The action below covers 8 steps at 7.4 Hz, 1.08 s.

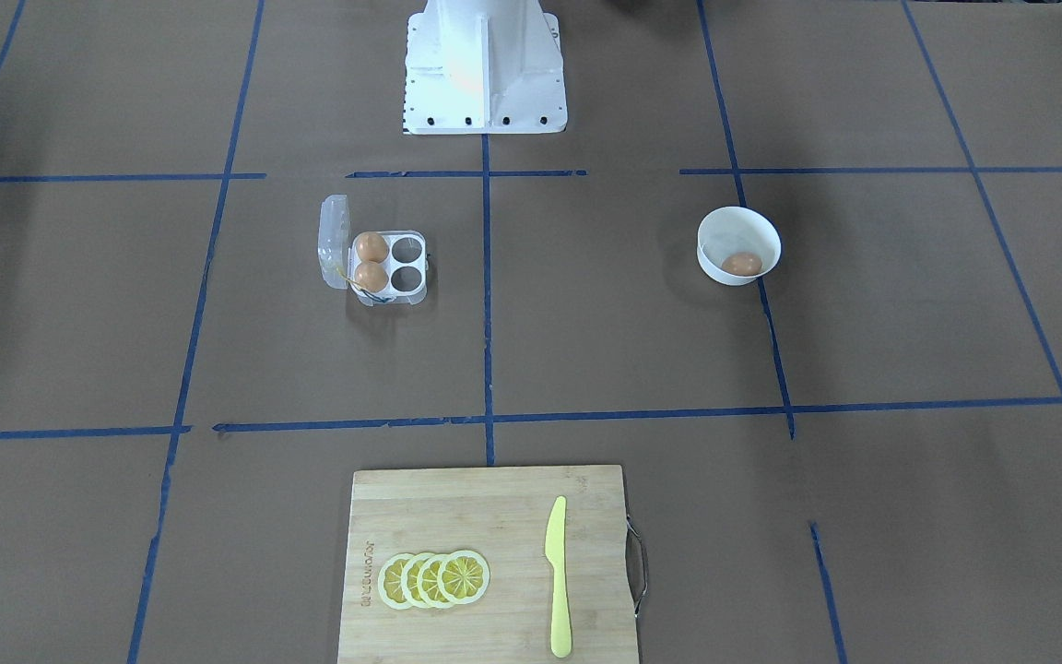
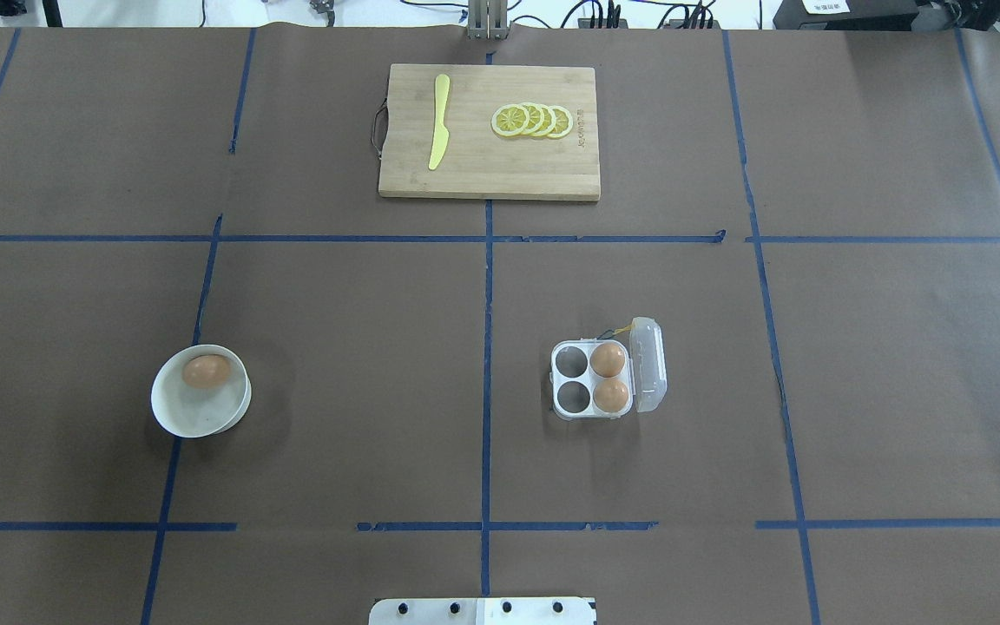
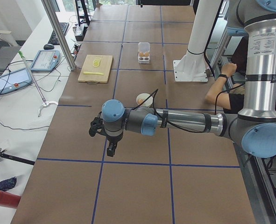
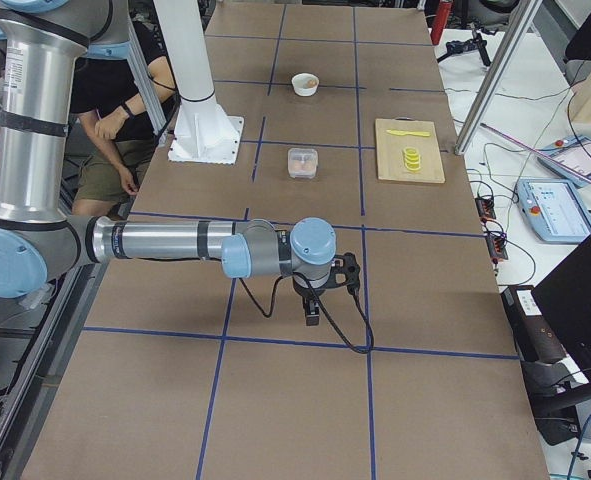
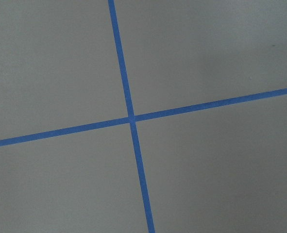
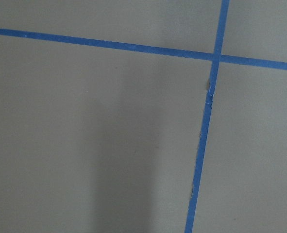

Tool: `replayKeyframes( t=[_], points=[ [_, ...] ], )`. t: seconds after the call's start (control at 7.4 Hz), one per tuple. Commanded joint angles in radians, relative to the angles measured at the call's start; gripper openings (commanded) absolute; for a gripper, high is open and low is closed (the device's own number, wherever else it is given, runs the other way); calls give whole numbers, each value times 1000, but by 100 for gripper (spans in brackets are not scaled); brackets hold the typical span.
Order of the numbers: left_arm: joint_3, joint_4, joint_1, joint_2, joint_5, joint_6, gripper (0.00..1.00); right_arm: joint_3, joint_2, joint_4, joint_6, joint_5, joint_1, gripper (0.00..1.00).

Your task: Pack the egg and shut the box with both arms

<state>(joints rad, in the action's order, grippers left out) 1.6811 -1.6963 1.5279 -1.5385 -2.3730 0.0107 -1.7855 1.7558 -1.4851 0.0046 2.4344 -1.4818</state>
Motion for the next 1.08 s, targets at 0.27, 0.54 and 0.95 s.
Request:
replayKeyframes(
  t=[0.27,0.54,0.95],
  points=[
    [12,-2,-3,-6,12,2,100,-3,-1,2,0,0,0,100],
    [51,4,-5,-2,3,0,100,-3,-1,2,0,-2,0,100],
    [51,-9,-5,1,-2,3,100,-2,-12,-4,8,-3,8,100]
  ],
)
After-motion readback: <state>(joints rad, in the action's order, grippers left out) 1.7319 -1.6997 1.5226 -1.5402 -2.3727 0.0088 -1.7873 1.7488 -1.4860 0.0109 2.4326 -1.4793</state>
